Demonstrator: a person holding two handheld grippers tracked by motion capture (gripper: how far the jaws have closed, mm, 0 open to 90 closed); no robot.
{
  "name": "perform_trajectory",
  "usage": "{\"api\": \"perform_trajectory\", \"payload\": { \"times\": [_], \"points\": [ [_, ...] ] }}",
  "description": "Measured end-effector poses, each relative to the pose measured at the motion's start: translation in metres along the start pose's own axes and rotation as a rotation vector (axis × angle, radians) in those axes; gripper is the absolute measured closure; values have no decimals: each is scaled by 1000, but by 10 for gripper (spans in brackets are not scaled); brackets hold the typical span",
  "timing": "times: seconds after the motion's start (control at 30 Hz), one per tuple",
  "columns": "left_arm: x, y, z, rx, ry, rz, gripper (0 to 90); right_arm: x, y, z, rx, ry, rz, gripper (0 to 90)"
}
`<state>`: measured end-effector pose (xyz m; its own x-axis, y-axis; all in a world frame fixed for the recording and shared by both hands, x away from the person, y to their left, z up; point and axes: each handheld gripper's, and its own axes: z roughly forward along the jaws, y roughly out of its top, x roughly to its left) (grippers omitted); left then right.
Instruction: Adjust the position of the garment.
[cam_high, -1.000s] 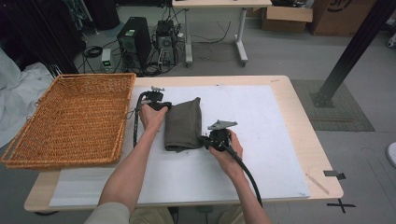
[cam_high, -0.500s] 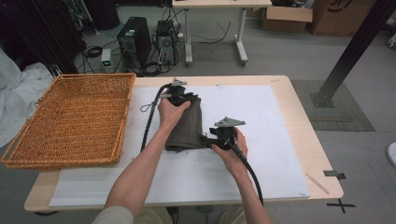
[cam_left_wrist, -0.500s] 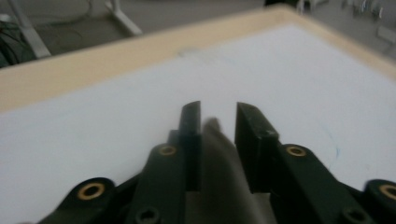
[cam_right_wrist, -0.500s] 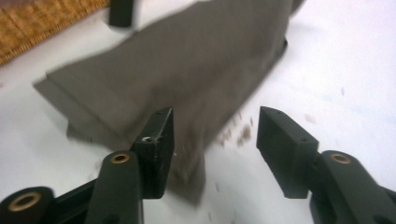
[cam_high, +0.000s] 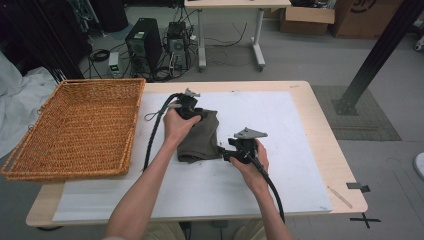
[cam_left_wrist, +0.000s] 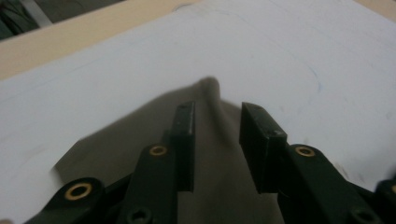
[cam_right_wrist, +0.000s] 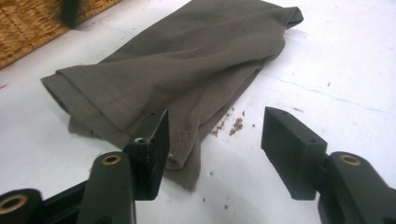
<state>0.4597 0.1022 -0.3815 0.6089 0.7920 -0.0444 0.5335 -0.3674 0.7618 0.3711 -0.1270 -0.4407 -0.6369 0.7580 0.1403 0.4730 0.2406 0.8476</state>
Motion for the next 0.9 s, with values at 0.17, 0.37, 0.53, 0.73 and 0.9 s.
{"api": "perform_trajectory", "payload": {
  "times": [0.17,0.37,0.53,0.73,0.9],
  "points": [
    [-11,-53,-45,52,26,-8,768,10,4,17,22,-18,-55,607],
    [-18,-96,-35,168,56,15,808,18,1,25,136,-50,-131,778],
    [-21,-105,-38,120,76,36,823,19,-4,17,129,-59,-106,840],
    [-12,-97,-59,-76,17,-97,516,10,3,-4,45,-62,-7,433],
    [-2,-86,-84,-238,-9,-233,278,-3,7,-48,-193,-123,38,172]
  ]
}}
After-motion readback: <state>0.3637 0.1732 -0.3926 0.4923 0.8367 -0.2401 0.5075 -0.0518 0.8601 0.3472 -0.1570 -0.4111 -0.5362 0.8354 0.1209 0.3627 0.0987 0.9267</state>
